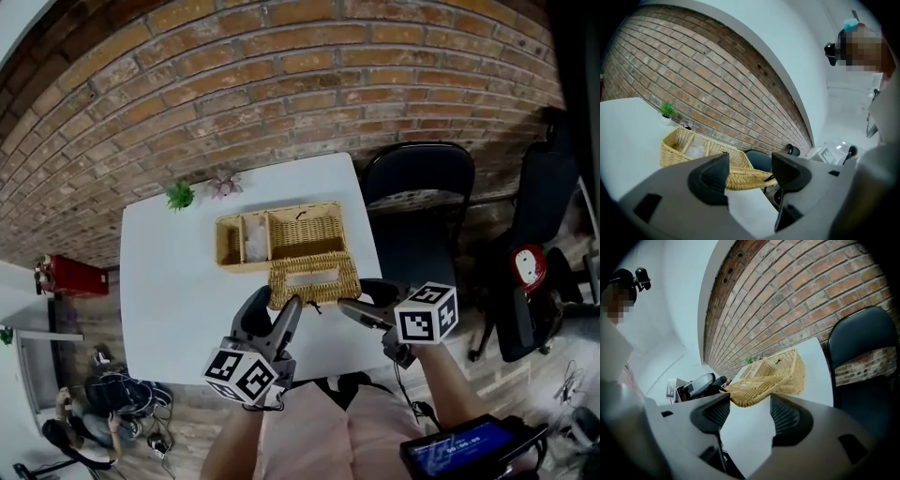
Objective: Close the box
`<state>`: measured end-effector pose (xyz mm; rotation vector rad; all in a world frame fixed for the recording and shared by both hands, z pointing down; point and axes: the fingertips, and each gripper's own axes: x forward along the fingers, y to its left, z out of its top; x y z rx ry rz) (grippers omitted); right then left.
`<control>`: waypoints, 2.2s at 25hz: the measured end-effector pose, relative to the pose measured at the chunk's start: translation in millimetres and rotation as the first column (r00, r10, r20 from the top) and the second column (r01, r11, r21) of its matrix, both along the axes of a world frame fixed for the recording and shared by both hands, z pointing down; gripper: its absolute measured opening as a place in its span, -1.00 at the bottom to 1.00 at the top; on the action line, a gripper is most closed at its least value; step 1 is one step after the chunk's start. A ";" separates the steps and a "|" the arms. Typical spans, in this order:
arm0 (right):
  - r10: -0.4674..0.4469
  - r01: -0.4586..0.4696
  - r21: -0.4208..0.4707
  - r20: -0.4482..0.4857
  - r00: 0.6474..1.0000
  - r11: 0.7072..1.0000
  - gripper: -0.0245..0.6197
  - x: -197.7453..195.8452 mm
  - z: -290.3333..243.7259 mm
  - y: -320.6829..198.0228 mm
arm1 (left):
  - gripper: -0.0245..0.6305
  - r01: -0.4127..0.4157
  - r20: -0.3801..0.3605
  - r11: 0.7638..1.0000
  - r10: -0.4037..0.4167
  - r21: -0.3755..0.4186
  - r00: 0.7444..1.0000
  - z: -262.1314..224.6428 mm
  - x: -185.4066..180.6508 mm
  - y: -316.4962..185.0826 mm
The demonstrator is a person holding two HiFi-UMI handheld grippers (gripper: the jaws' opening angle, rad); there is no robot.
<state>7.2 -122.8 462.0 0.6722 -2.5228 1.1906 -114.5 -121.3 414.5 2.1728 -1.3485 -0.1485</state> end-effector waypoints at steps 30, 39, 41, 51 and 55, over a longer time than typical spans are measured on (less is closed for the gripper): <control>0.115 0.104 0.563 -0.340 0.933 0.820 -0.56 7.2 -40.4 -45.1 | -0.13 0.043 -0.031 0.995 -0.040 0.091 0.999 -42.7 -13.9 -47.4; 0.144 0.074 0.586 -0.317 0.937 0.807 -0.58 2.9 -51.1 -68.3 | -0.13 0.045 0.036 0.992 -0.050 0.119 0.998 -42.4 -20.6 -48.8; 0.147 0.071 0.590 -0.314 0.938 0.804 -0.59 1.9 -52.3 -72.9 | -0.13 0.050 0.035 0.992 -0.055 0.118 0.998 -41.6 -23.3 -49.9; 0.170 0.047 0.597 -0.302 0.938 0.801 -0.60 -0.7 -52.6 -98.4 | -0.13 0.057 0.056 0.992 -0.063 0.111 0.996 -35.5 -30.1 -60.9; 0.180 0.038 0.599 -0.300 0.937 0.800 -0.60 -1.6 -52.8 -107.5 | -0.13 0.051 0.073 0.992 -0.059 0.114 0.996 -34.7 -30.1 -65.8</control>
